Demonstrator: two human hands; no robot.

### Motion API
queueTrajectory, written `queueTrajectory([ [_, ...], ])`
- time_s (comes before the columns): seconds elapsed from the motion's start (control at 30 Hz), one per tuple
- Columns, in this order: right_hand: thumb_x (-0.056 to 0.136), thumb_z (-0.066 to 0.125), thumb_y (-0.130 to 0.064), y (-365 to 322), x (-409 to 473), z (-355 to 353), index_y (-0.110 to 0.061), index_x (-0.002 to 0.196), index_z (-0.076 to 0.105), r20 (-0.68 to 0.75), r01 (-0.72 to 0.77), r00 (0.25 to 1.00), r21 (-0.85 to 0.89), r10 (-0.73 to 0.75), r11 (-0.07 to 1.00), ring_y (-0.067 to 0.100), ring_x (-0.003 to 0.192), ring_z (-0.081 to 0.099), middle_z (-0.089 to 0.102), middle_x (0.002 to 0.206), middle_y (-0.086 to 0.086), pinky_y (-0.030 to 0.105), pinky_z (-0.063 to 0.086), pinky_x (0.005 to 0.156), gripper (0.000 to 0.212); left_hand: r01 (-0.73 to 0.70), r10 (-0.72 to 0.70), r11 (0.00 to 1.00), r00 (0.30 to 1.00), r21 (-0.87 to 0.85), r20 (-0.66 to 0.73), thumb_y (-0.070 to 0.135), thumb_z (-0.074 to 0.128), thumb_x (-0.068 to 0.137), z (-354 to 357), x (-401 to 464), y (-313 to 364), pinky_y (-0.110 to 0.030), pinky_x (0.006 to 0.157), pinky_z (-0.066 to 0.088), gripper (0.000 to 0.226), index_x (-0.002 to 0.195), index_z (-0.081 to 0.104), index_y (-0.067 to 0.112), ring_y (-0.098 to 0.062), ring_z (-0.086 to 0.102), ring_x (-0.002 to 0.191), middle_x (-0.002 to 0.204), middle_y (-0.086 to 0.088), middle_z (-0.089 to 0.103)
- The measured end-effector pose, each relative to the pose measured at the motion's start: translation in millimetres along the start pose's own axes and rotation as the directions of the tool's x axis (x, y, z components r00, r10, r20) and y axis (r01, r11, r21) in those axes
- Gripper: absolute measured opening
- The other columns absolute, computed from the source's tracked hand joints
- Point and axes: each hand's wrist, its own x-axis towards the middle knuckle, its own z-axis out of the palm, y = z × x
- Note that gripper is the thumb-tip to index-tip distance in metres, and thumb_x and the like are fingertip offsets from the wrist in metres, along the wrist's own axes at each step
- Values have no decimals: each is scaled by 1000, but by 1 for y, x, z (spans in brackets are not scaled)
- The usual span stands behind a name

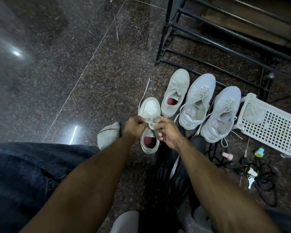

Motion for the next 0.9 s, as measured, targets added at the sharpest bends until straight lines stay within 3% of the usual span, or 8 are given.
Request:
queueTrajectory([
  [0.13,86,53,7,-17,-7,6,-13,94,56,41,80,996,-94,-76,992,9,36,36,53,58,1,18,28,35,22,125,-156,889,987,-440,-33,0,56,85,-8,-2,21,-27,60,48,14,75,62,7,-18,58,57,65,-8,61],
  [0.23,82,54,10,-31,-8,-1,-13,93,60,-120,161,978,-103,-173,982,9,37,36,55,61,3,19,28,37,25,72,-185,810,973,-582,-137,0,51,88,-18,1,44,-19,41,40,12,92,62,-2,-11,51,40,61,-10,55],
  [0.37,82,54,7,-43,-12,-24,-12,87,61,-288,225,932,-21,-222,974,9,36,35,53,59,3,18,28,38,21,-63,-265,744,886,-666,-380,5,55,90,-34,15,65,-17,33,31,22,69,50,9,-20,41,42,54,-7,43],
  [0.6,85,64,-6,-41,-9,-48,-26,79,53,-514,232,751,-382,-415,894,15,48,46,53,60,-1,30,42,51,23,-41,-417,750,746,-660,-520,34,58,64,-64,45,45,-48,57,52,17,58,61,18,-28,55,57,56,-5,55],
  [0.67,84,64,-9,-40,-7,-50,-27,78,52,-551,243,702,-410,-451,879,16,51,49,55,62,-4,34,44,57,23,-43,-426,759,722,-650,-545,31,59,68,-66,43,43,-46,56,49,19,58,61,14,-24,49,58,58,-8,56],
  [0.73,83,62,-15,-39,-8,-47,-27,89,54,-508,211,731,-466,-455,859,21,56,56,58,66,-5,41,54,63,15,-58,-382,801,716,-596,-584,28,58,73,-66,35,46,-42,57,46,20,66,62,9,-26,54,60,67,-18,62],
  [0.8,80,57,-28,-38,-12,-42,-29,108,56,-407,146,788,-605,-461,783,30,74,65,64,83,-1,49,57,73,28,-29,-291,875,767,-484,-572,26,56,79,-61,29,46,-44,65,52,19,77,62,8,-34,64,71,78,-22,66],
  [0.9,86,59,-28,-32,-25,-30,-26,133,48,-241,32,815,-889,-527,456,30,106,58,49,128,2,41,51,84,48,104,-136,990,902,-100,-410,30,55,81,-49,19,41,-43,85,53,31,102,60,8,-35,64,96,99,-13,66],
])
